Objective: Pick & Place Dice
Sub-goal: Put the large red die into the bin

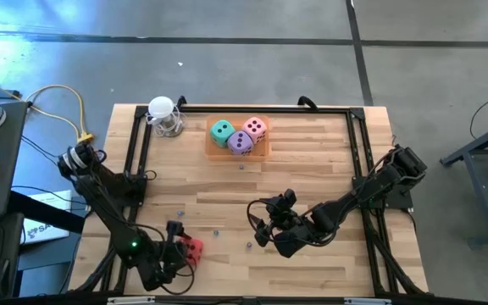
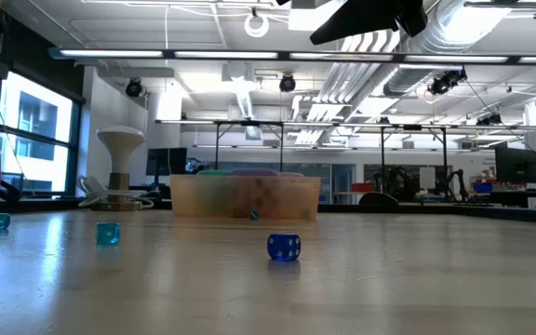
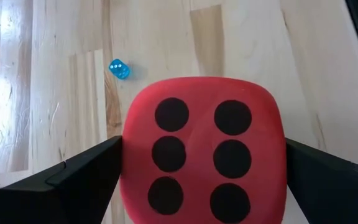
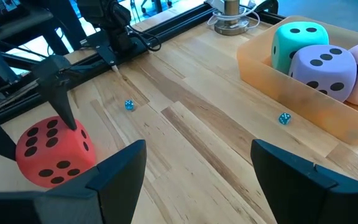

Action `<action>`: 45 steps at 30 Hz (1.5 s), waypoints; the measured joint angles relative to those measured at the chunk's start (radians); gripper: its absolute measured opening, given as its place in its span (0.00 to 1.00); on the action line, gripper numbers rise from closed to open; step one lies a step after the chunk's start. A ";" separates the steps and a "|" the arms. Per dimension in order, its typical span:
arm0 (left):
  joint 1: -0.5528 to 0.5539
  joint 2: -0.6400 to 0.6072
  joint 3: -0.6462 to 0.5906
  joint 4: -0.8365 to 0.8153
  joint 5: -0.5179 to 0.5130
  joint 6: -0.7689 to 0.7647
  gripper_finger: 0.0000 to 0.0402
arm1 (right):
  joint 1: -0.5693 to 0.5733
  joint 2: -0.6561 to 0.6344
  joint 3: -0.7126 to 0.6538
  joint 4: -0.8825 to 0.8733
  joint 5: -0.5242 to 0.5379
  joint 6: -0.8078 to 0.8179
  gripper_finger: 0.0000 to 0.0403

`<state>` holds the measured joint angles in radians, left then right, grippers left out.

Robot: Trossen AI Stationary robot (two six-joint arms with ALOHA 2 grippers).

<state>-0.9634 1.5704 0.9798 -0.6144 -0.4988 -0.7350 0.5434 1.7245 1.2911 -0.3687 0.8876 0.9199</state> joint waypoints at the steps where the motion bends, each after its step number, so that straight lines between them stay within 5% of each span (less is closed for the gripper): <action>1: 0.000 0.011 0.001 0.000 -0.001 -0.002 1.00 | 0.000 0.000 0.000 0.000 0.000 0.000 0.70; 45: 0.021 -0.007 -0.004 0.030 0.015 0.113 0.95 | -0.003 0.000 0.000 -0.001 0.004 -0.008 0.70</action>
<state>-0.9424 1.5633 0.9756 -0.5846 -0.4842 -0.6218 0.5404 1.7248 1.2911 -0.3693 0.8917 0.9119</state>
